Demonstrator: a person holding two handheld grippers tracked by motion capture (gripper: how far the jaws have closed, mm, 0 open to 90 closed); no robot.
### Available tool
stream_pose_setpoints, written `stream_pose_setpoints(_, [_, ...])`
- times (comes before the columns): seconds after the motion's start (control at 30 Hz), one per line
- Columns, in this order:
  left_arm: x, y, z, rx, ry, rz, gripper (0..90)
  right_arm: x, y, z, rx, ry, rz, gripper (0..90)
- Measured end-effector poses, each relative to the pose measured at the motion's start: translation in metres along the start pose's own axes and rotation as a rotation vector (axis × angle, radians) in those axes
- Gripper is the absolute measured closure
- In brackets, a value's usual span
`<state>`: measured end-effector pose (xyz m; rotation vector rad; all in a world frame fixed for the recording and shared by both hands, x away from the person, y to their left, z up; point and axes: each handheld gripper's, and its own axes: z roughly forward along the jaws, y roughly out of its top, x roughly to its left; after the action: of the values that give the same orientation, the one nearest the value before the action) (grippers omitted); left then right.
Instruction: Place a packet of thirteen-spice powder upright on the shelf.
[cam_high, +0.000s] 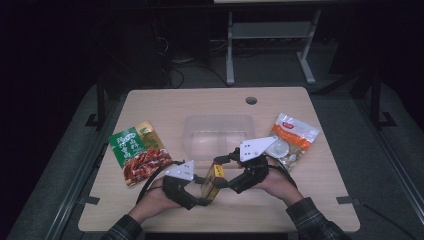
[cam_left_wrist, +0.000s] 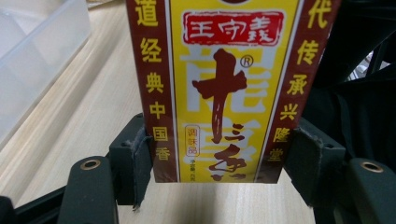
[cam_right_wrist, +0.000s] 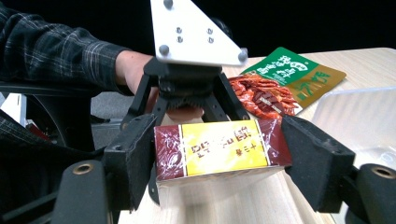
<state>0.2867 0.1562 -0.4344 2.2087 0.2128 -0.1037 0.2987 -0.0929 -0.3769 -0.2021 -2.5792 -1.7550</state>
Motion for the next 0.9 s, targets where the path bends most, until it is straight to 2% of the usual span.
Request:
stream_pose_setpoints(0.07, [0.0, 0.001, 0.001, 0.001, -0.001, 0.003, 31.9, 0.001, 0.001, 0.001, -0.001, -0.002, -0.002, 28.7])
stream_pose_setpoints(0.3, [-0.003, 0.004, 0.004, -0.046, -0.008, 0.005, 31.9, 0.005, 0.009, 0.006, -0.043, -0.006, 0.0, 29.0])
stream_pose_setpoints(0.4, [-0.004, 0.005, 0.002, -0.059, -0.013, 0.031, 31.9, 0.006, 0.01, 0.008, -0.059, 0.009, -0.001, 28.9])
stream_pose_setpoints(0.47, [-0.005, 0.006, 0.002, -0.071, -0.023, 0.042, 32.0, 0.006, 0.009, 0.009, -0.05, 0.034, 0.006, 28.4])
stream_pose_setpoints(0.6, [-0.005, 0.005, 0.002, -0.066, -0.031, 0.052, 32.0, 0.009, 0.007, 0.015, -0.04, 0.039, -0.018, 29.2])
stream_pose_setpoints(0.9, [-0.004, 0.004, -0.001, -0.075, -0.032, 0.061, 32.0, 0.007, 0.004, 0.011, -0.054, 0.038, -0.003, 27.3])
